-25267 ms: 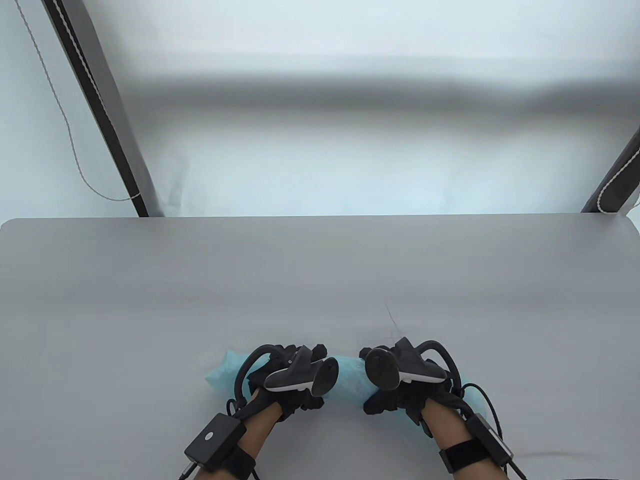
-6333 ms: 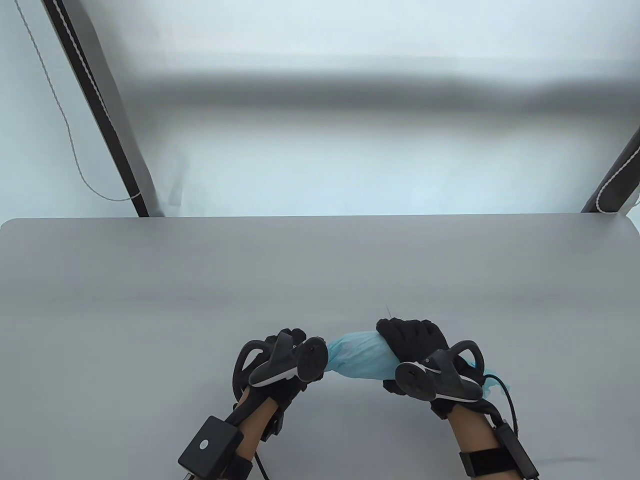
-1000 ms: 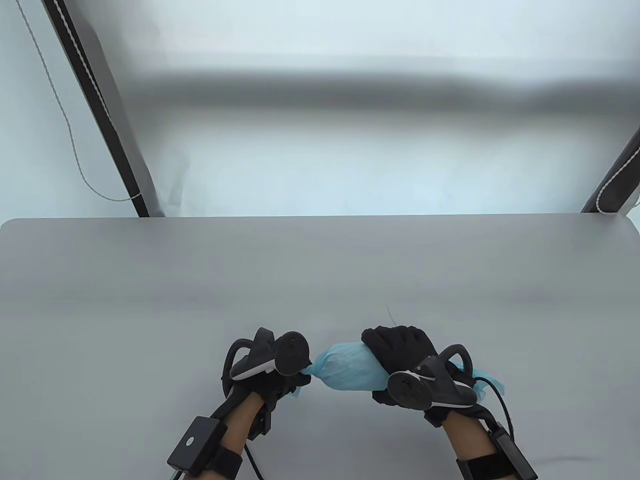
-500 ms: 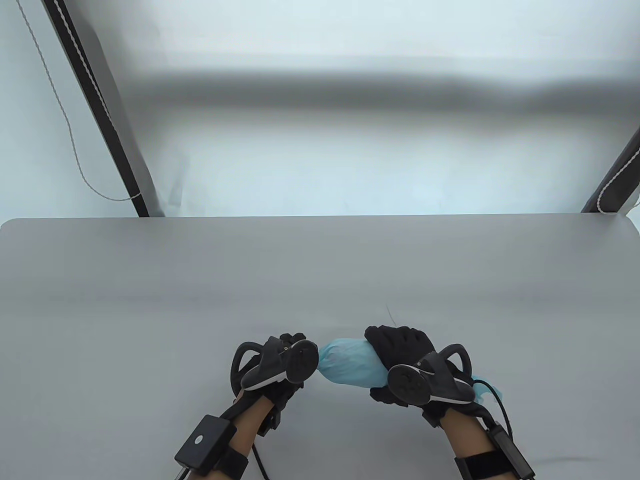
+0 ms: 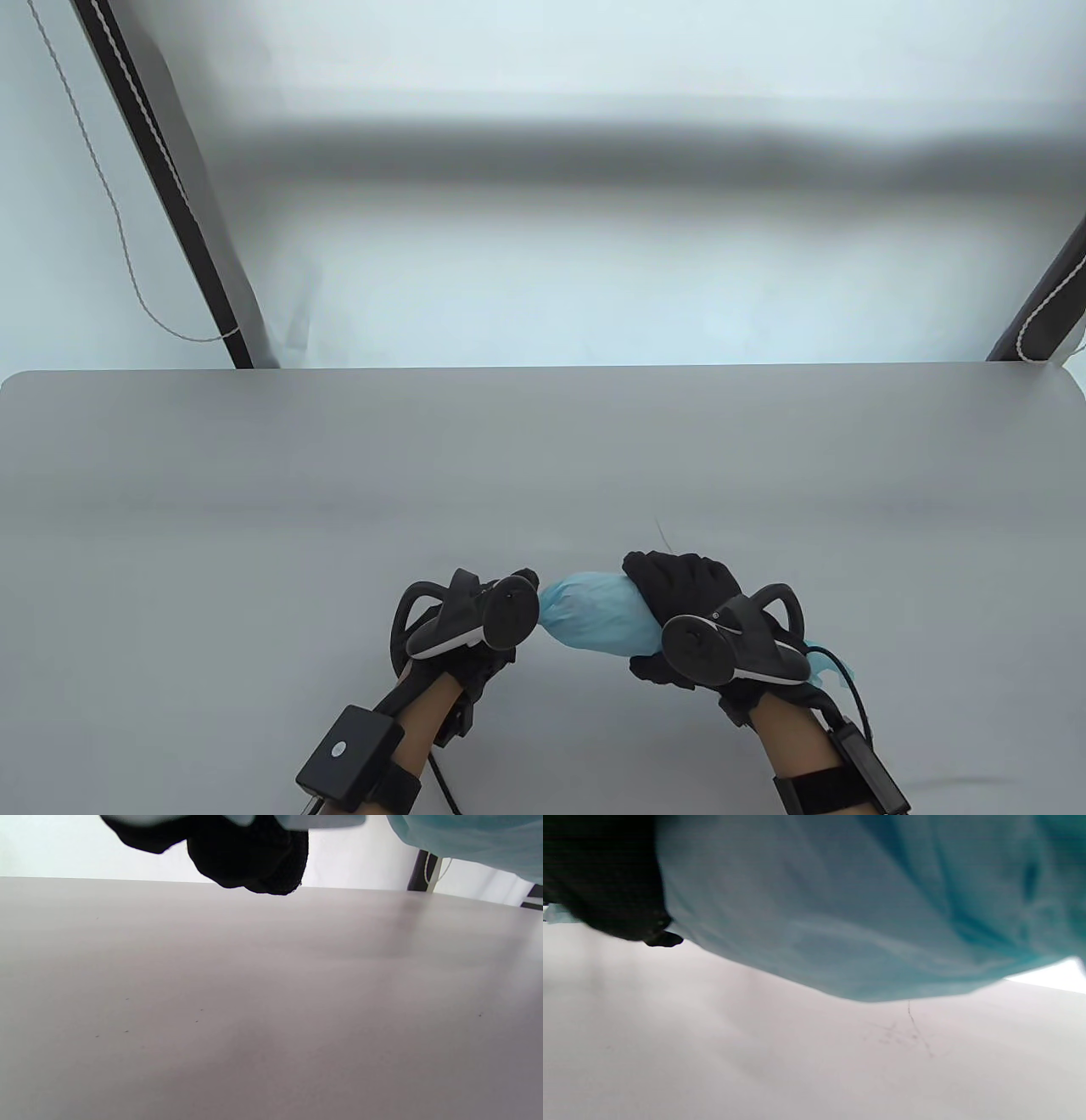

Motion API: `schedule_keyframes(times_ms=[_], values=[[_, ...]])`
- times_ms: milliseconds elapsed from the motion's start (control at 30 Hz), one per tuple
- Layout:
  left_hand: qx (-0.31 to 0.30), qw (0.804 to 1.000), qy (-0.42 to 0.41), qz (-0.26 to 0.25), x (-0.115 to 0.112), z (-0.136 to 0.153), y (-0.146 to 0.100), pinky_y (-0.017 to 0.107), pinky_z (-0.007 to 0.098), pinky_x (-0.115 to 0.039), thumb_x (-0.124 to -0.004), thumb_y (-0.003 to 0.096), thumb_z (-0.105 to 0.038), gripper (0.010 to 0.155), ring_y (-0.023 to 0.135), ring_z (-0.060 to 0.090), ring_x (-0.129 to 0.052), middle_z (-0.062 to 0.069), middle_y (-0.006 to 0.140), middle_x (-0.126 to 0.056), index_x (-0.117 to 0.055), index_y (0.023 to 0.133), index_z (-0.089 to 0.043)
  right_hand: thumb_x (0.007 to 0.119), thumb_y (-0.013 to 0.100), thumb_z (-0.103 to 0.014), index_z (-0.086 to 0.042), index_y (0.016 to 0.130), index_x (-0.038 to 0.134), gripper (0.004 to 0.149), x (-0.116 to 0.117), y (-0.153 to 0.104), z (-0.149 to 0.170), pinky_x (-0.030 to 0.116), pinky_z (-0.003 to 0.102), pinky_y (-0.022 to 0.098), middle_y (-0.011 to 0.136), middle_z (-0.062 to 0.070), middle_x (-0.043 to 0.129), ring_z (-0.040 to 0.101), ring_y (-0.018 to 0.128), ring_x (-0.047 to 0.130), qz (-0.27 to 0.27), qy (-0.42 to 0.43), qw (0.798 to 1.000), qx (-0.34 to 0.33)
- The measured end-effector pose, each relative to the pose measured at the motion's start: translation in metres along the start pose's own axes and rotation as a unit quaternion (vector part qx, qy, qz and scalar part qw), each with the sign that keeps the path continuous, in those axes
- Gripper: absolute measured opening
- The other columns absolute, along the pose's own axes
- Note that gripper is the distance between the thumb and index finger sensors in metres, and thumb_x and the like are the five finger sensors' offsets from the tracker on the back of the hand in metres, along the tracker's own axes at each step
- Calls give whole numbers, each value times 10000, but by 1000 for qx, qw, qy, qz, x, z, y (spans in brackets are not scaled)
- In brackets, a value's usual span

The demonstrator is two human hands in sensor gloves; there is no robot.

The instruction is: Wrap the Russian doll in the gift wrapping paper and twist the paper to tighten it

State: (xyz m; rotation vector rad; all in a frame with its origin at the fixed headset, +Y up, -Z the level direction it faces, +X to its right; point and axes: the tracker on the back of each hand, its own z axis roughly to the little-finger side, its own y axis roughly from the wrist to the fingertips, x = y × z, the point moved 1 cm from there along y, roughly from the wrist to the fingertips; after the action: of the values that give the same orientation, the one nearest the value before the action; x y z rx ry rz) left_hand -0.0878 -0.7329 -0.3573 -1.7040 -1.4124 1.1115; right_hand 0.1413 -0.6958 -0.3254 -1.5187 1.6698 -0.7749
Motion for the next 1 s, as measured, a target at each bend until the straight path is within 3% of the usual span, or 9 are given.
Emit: schedule_keyframes(times_ms=[100,200,367,600,767,833,867,933,1000], values=[[13,1000,24,6,-1,-4,2,421,462,-857,-667,559,-304,663,525,168,-990,70,870,-914,-320,1075,-74,982,382,-660,-109,1231,401,1167,1,0,0,641,629,768,1175,217,681,422,1001,758,-2,-4,1000,3],[3,1000,16,-25,1,-6,0,329,469,-844,-693,531,-307,590,356,131,-967,-15,626,-972,-516,1034,-54,981,380,-665,-111,1231,407,1166,0,-1,4,647,627,766,1173,214,688,418,1000,766,-5,8,1000,10],[-19,995,86,-57,1,-7,-3,404,487,-801,-668,544,-345,475,353,133,-926,-56,517,-968,-583,971,-153,977,379,-678,-116,1230,423,1161,-1,1,5,663,620,759,1168,210,706,417,990,785,-20,22,999,15],[-41,975,186,-116,4,-13,-6,458,513,-783,-623,565,-336,496,409,138,-906,-40,571,-923,-451,982,-129,980,378,-691,-105,1222,472,1146,0,2,10,698,627,734,1148,226,759,427,961,833,-27,84,995,45],[-40,966,228,-110,0,-16,-6,478,513,-791,-622,565,-338,504,427,127,-914,-51,588,-922,-436,987,-133,981,376,-690,-116,1222,476,1141,2,3,10,699,627,734,1148,223,763,427,960,835,-38,74,995,45],[-26,977,200,-71,2,-15,-4,515,510,-788,-631,566,-358,530,489,119,-937,-63,652,-926,-435,1012,-150,981,377,-686,-123,1224,468,1139,4,3,9,692,626,738,1154,219,752,424,968,824,-37,65,996,45],[-14,982,180,-47,5,-14,-5,571,533,-753,-634,568,-384,566,582,140,-934,-51,751,-902,-418,1041,-162,979,376,-688,-125,1222,468,1137,4,3,9,689,626,739,1157,217,747,423,971,820,-36,59,997,42],[20,991,134,2,9,-12,-12,701,641,-586,-637,552,-490,730,890,281,-797,61,1072,-699,-296,1118,-179,979,379,-684,-125,1225,460,1139,4,3,10,684,627,741,1160,219,742,425,976,813,-32,54,997,46],[51,992,109,24,14,-5,-20,737,711,-472,-628,532,-578,878,1094,401,-573,183,1254,-369,-138,1147,-188,977,380,-683,-127,1227,449,1143,4,2,12,680,628,744,1162,219,737,422,975,812,-26,47,997,52]])
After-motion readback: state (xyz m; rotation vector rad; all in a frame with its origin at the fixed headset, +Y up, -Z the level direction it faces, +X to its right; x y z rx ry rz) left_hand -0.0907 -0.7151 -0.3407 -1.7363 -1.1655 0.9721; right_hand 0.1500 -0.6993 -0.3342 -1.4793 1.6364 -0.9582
